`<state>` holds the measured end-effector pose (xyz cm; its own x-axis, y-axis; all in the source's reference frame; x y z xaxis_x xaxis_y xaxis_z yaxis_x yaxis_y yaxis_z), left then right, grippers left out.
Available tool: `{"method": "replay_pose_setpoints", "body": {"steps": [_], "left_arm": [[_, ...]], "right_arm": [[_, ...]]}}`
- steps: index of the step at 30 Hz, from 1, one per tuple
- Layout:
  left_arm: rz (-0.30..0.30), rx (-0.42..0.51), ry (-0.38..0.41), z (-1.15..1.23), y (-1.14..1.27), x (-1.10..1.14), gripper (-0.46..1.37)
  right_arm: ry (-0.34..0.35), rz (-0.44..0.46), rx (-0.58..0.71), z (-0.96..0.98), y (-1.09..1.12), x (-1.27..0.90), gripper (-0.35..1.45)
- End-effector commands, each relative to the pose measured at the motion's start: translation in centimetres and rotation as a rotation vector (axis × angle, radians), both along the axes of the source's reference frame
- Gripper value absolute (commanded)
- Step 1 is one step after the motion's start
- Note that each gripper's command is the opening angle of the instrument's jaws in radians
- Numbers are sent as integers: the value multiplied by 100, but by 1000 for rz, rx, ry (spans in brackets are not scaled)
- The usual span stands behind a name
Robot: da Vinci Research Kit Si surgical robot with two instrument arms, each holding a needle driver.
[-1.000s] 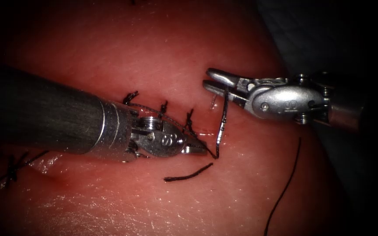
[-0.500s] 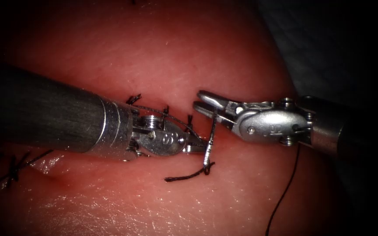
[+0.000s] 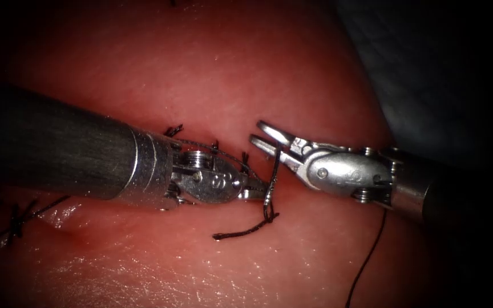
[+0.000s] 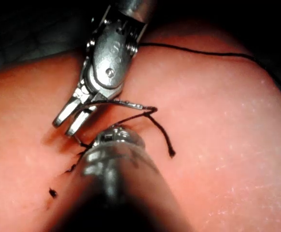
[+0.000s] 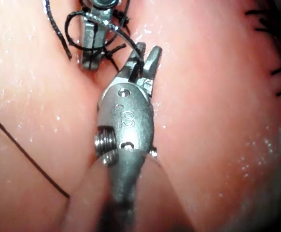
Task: Wound Closure
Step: Use the right gripper to throw the needle through the top of the wound
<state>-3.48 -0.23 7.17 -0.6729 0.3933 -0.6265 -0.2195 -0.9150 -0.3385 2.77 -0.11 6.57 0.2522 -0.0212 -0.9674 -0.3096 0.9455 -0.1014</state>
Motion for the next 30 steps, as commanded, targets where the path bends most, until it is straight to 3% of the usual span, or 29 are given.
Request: {"method": "replay_pose_setpoints", "body": {"steps": [1,8,17,30], "left_arm": [[1,5,-2,0,0,0,-35],[2,5,-2,1,0,1,-35],[4,5,-3,6,-4,5,-35],[-13,18,2,20,-15,7,-35]], "right_arm": [[-9,-6,7,1,-1,1,-35],[-14,-3,62,9,-3,2,-35],[-2,43,119,-6,9,-2,-35],[32,92,158,-40,64,-13,-35]]}}
